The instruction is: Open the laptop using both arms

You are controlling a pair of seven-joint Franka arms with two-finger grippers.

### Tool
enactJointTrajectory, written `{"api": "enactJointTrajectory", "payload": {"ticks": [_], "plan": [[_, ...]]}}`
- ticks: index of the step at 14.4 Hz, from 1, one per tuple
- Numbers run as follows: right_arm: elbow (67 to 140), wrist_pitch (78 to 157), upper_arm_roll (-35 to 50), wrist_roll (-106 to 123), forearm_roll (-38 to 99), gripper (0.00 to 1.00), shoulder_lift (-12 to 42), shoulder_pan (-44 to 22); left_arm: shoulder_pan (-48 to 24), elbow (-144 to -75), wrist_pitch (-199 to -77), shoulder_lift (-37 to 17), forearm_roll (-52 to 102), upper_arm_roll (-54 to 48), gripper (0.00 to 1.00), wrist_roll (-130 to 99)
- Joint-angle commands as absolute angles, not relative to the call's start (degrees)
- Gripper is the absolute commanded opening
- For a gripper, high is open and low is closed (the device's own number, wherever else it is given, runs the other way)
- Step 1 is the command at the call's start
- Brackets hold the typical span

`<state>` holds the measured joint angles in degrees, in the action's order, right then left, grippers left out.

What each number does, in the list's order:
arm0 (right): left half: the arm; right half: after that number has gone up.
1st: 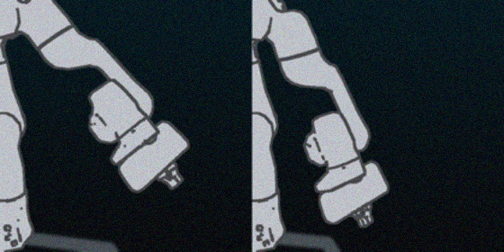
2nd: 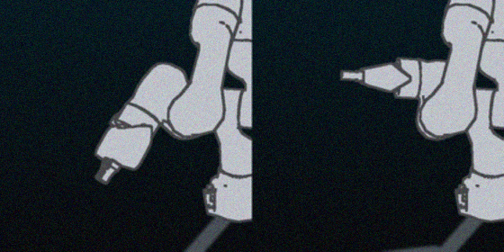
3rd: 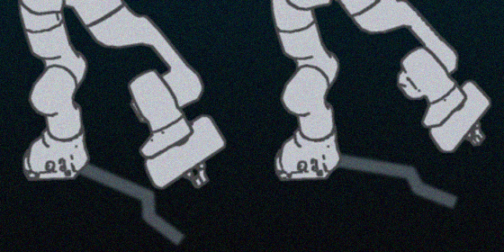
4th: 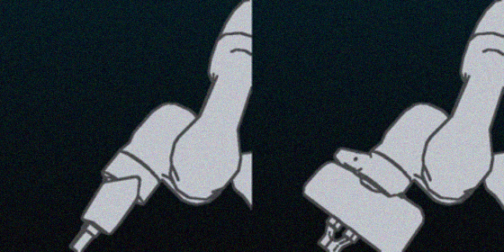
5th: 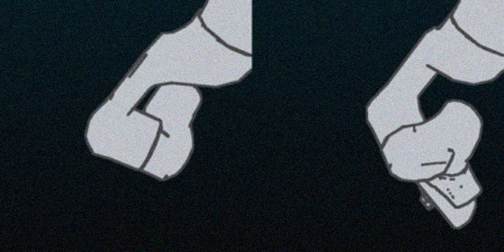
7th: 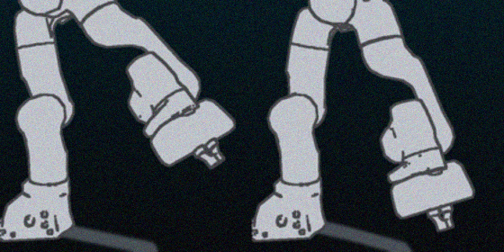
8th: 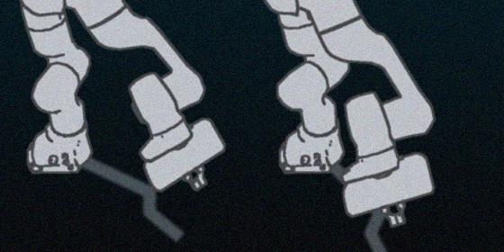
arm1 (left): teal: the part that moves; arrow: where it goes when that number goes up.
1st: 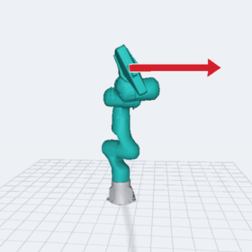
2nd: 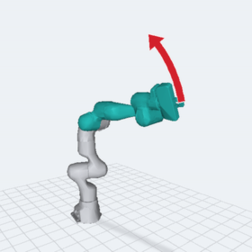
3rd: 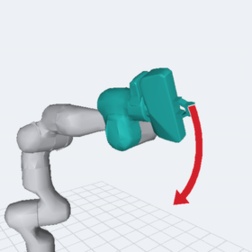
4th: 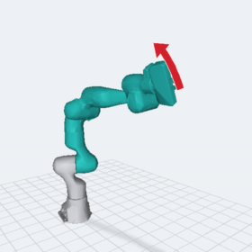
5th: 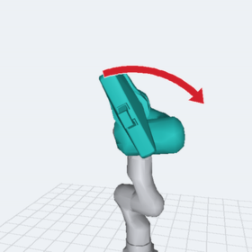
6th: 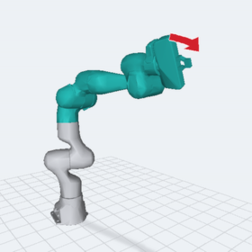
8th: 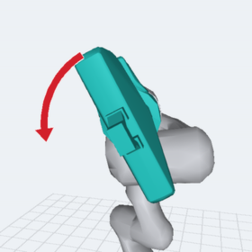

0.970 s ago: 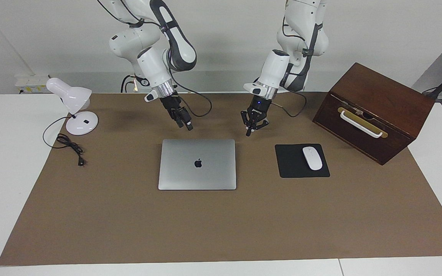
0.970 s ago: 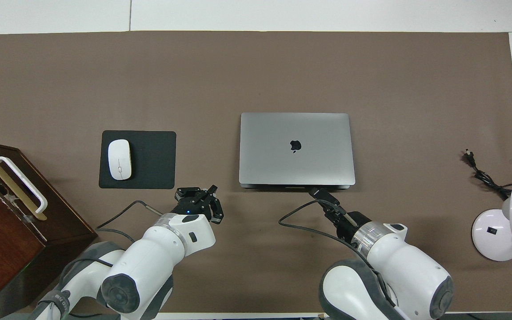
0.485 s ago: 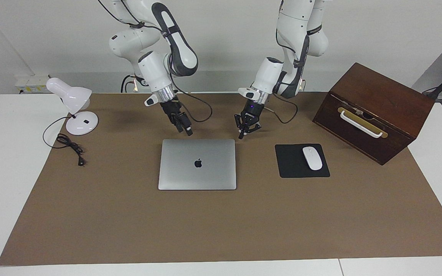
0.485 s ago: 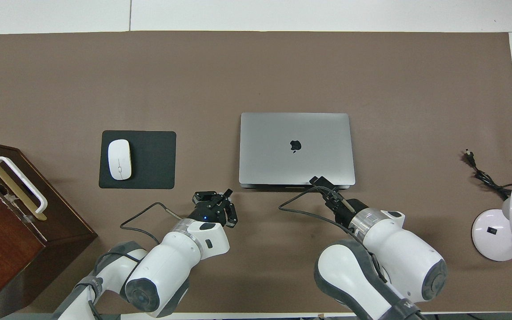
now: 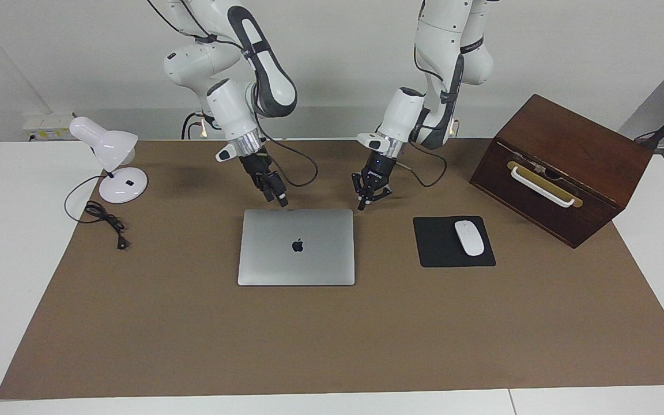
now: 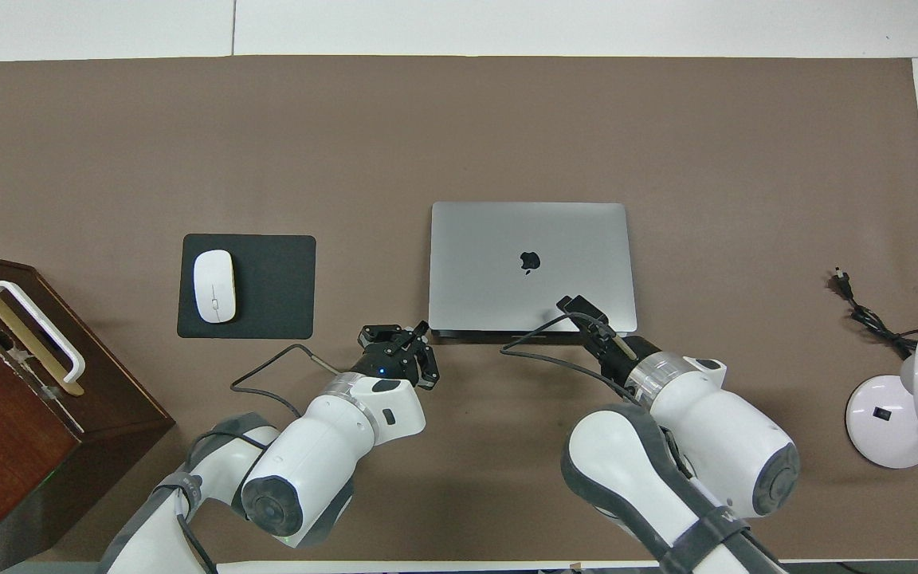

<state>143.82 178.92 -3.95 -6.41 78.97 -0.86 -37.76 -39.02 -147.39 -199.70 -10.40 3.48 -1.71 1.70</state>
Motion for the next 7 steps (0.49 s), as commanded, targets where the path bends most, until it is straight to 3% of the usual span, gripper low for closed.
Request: {"api": "enactJointTrajectory", "payload": {"ticks": [1,7], "plan": [[141.51,179.65,-3.69,-3.96,81.04,1.0,0.52,-37.09,-39.46,-144.94,-200.74,-13.09,3.69,-1.05,0.0,2.02],[139.14,179.74,-3.69,-3.96,81.3,1.0,1.67,-37.0,-39.38,-142.83,-200.74,-15.73,3.43,-1.05,0.0,2.29]]}}
